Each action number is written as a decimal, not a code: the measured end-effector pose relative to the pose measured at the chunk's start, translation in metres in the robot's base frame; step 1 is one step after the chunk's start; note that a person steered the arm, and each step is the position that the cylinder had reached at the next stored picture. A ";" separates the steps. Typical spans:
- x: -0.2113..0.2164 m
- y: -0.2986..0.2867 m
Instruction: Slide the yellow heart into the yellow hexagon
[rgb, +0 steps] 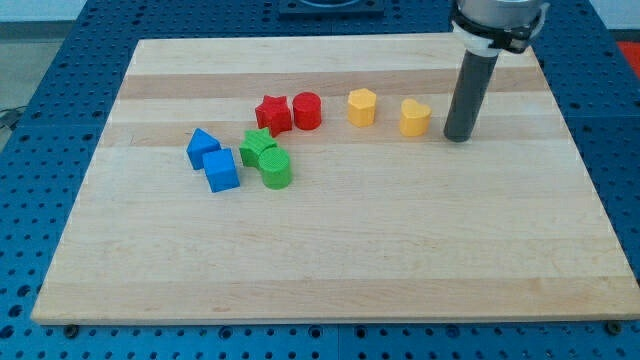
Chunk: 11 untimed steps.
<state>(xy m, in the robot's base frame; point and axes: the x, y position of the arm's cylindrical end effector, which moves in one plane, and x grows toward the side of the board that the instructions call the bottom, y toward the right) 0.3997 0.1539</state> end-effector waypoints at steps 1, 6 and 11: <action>-0.005 0.000; -0.023 -0.044; -0.039 -0.086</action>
